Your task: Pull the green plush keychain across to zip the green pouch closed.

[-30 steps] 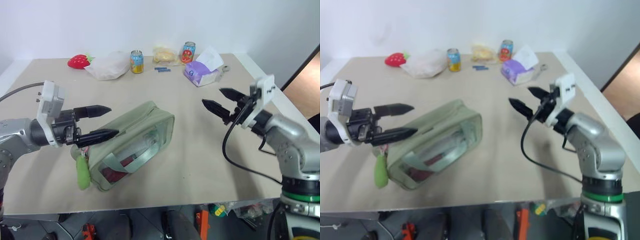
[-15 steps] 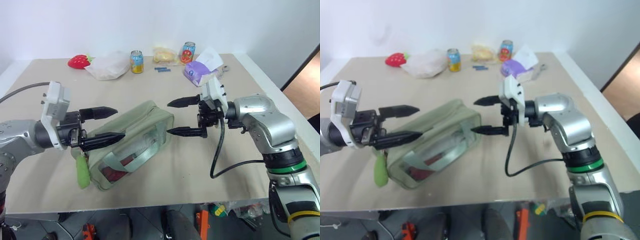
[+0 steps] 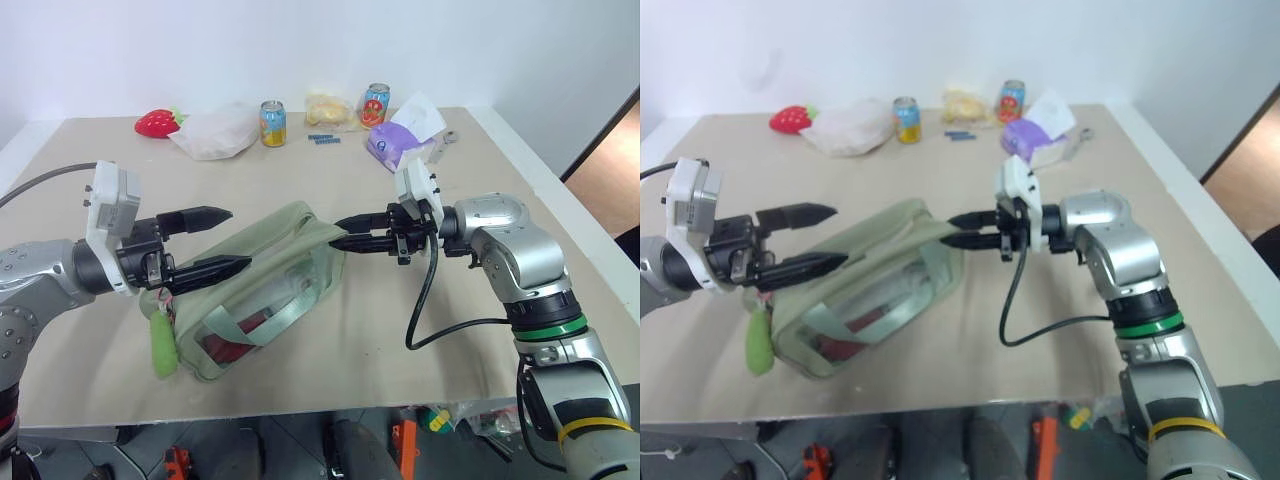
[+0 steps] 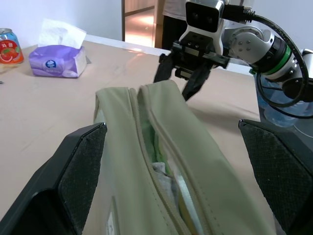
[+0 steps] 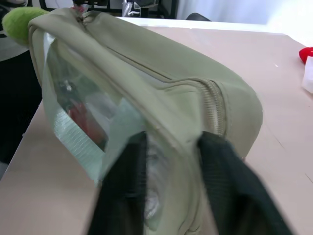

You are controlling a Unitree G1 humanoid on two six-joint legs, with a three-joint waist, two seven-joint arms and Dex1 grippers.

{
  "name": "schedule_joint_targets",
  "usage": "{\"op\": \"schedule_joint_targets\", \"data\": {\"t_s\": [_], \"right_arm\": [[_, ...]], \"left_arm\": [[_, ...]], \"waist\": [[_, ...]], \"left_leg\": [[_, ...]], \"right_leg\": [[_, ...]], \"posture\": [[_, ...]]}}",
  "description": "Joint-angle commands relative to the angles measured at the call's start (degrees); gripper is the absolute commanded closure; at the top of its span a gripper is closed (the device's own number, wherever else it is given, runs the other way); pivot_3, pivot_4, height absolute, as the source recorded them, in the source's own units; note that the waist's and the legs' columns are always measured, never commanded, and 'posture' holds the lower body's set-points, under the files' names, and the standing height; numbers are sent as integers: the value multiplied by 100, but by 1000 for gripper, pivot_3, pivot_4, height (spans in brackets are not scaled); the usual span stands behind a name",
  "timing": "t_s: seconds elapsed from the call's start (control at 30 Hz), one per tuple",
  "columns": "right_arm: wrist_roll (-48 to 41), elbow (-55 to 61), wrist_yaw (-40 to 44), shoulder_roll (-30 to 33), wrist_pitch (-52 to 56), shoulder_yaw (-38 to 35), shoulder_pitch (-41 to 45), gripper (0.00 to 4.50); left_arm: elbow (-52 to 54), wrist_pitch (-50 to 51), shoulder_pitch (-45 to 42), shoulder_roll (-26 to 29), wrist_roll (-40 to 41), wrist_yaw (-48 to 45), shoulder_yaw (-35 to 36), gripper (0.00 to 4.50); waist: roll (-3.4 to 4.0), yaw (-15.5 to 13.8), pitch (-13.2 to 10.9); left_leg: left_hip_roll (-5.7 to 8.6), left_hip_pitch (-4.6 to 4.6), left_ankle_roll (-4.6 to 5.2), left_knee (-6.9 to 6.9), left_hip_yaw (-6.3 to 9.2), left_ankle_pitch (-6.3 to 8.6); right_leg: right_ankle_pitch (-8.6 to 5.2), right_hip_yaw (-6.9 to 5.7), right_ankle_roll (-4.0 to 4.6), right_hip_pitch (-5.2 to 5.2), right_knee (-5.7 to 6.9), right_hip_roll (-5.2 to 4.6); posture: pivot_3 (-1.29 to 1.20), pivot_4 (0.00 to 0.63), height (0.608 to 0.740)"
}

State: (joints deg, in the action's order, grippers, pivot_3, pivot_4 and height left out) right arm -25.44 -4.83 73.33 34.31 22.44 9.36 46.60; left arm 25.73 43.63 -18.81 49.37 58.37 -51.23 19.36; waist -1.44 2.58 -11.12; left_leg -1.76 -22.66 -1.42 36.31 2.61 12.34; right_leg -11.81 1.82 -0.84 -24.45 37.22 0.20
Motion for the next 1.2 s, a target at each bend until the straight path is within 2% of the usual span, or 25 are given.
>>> {"op": "schedule_joint_targets", "data": {"t_s": [0.03,0.27,0.47,0.77,0.93,1.2], "right_arm": [[-5,57,-12,-107,-23,-91,148,4460],[143,-17,-25,-170,-240,-168,190,4460],[-9,342,-116,204,-82,-555,40,4460],[-332,1279,-857,978,685,-1548,-1108,4460],[-422,1626,-1305,1093,924,-1947,-1677,4460],[-636,2004,-1995,1051,1308,-2339,-2047,4460]], "left_arm": [[23,-80,-185,-26,45,88,38,0],[-2,-77,-342,-37,24,114,-30,0],[-85,-115,-422,-62,-54,101,-84,0],[-349,-239,-599,-126,-292,-29,-248,0],[-488,-315,-672,-135,-421,-106,-304,0],[-594,-368,-697,-150,-559,-207,-372,0]], "waist": [[0,1,0],[0,-1,0],[1,-3,0],[-1,-69,-1],[-1,-59,-1],[-2,-53,-1]], "left_leg": [[0,0,0,0,0,0],[0,0,-1,1,0,-1],[2,0,-1,2,0,-1],[9,-4,-2,2,-2,0],[6,3,-1,5,-5,-1],[10,2,-2,11,-17,-1]], "right_leg": [[0,0,0,0,0,1],[2,1,-1,0,2,1],[2,2,-1,0,3,-1],[1,4,-2,0,0,-8],[4,11,-4,3,3,-1],[7,32,-9,3,2,-1]], "posture": [[0,150,740],[0,150,740],[0,150,740],[0,150,740],[0,150,740],[0,150,740]]}}
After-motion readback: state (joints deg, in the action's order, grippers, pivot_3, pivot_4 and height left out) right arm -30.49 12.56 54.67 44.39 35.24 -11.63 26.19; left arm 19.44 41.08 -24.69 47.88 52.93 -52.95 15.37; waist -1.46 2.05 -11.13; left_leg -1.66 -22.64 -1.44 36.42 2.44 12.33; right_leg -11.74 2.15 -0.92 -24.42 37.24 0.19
